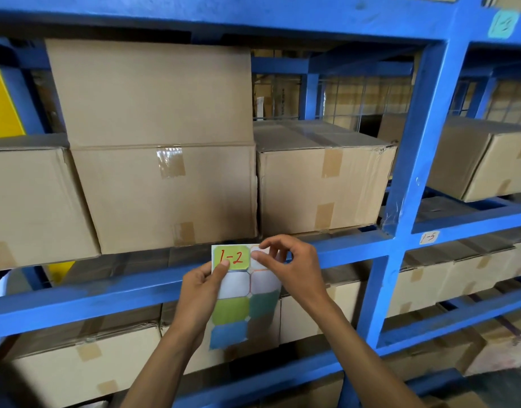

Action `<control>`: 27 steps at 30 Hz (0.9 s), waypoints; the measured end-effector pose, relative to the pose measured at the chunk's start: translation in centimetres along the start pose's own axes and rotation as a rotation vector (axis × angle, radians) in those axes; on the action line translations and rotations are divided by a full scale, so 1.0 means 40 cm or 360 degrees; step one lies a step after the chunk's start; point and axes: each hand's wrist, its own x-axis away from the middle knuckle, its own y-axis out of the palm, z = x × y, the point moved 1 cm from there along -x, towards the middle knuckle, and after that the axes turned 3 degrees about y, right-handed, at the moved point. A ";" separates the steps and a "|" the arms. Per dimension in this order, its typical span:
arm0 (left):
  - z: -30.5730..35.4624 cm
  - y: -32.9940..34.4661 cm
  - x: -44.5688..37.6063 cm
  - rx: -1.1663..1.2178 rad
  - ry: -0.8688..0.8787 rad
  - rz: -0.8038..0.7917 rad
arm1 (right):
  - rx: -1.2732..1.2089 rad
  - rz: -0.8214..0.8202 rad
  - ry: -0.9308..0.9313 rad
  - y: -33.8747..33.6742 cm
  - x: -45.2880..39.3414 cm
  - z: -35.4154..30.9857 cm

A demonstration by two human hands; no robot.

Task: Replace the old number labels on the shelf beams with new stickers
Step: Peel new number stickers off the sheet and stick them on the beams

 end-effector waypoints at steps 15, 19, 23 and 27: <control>0.112 0.040 -0.024 0.0073 0.0380 -0.0301 | -0.0509 -0.0008 0.0245 -0.024 -0.072 -0.108; 0.137 0.036 -0.036 0.0035 0.0474 -0.0335 | -0.0717 -0.0124 0.0253 -0.045 -0.098 -0.136; 0.159 0.029 -0.044 -0.0042 0.0572 -0.0327 | -0.0768 -0.0241 0.0241 -0.063 -0.119 -0.169; 0.181 0.024 -0.045 -0.0063 0.0605 -0.0340 | -0.0755 -0.0263 0.0228 -0.075 -0.142 -0.193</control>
